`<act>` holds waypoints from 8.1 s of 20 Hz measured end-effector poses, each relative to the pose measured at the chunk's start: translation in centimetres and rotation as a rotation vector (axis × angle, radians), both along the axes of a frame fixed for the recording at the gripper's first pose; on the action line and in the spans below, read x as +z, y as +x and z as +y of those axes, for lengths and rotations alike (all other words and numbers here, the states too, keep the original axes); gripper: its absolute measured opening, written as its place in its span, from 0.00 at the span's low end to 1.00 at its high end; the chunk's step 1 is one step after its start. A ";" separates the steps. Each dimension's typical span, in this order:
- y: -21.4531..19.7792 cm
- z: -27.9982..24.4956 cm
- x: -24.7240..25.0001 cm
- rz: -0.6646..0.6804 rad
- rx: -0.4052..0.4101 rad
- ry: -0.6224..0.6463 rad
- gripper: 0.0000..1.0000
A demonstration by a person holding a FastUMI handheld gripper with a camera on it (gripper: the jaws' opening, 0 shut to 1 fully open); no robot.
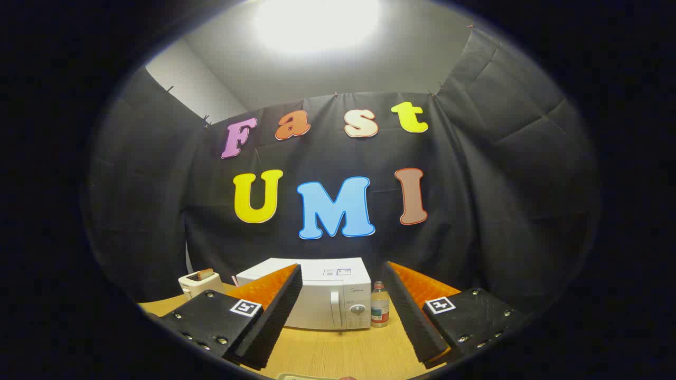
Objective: Open the microwave, put the food inside, and close the microwave door.
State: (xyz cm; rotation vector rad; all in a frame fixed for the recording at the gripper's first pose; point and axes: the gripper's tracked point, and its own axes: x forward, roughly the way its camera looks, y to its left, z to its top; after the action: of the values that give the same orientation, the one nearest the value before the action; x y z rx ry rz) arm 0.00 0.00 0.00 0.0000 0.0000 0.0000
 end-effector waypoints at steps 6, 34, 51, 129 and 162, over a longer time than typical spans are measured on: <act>0.3 -0.3 -0.2 0.006 -0.008 -0.002 0.97; 17.3 0.8 -15.3 0.096 0.064 -0.043 0.97; 23.1 1.9 -27.8 0.358 0.047 0.002 0.54; -7.8 10.3 -23.7 0.525 0.405 -0.083 0.96; -13.9 7.2 -34.7 0.965 0.367 0.083 0.40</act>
State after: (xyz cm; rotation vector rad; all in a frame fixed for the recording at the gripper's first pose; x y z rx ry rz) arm -13.91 7.18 -34.69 0.0825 0.9651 0.3673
